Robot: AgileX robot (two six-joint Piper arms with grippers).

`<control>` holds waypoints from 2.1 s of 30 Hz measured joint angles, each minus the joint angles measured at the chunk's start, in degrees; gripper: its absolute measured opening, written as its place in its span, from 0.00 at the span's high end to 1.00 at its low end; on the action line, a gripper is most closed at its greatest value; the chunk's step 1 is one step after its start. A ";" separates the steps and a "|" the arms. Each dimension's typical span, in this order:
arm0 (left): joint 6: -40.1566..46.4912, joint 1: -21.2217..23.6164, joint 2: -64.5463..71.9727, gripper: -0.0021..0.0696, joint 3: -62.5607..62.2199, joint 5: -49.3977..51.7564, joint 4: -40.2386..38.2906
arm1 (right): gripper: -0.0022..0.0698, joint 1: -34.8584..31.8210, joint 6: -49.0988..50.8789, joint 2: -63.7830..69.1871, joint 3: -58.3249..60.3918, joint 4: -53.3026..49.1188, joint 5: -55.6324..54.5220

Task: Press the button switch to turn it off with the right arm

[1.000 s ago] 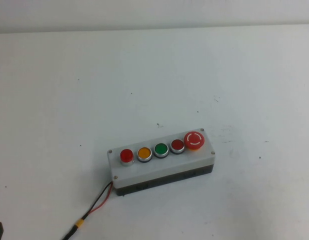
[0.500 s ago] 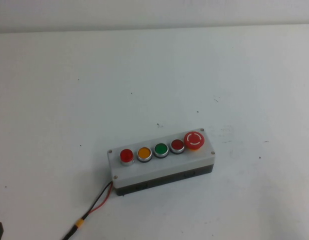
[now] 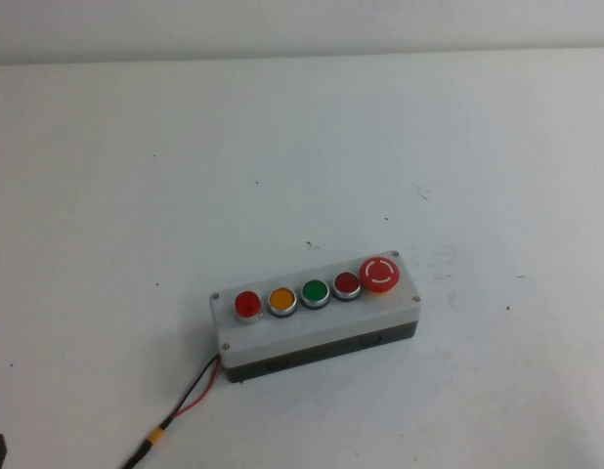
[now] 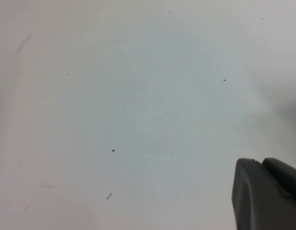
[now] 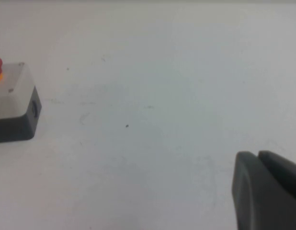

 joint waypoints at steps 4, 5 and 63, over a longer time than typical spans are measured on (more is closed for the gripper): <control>0.00 0.00 0.00 0.97 0.00 0.00 0.00 | 0.99 0.00 0.00 0.00 0.00 0.36 1.89; 0.00 0.00 0.00 0.97 0.00 0.00 0.00 | 0.99 0.00 0.00 0.00 0.00 0.36 2.04; 0.00 0.00 0.00 0.97 0.00 0.00 0.00 | 0.99 0.00 -0.24 0.00 0.00 0.45 2.50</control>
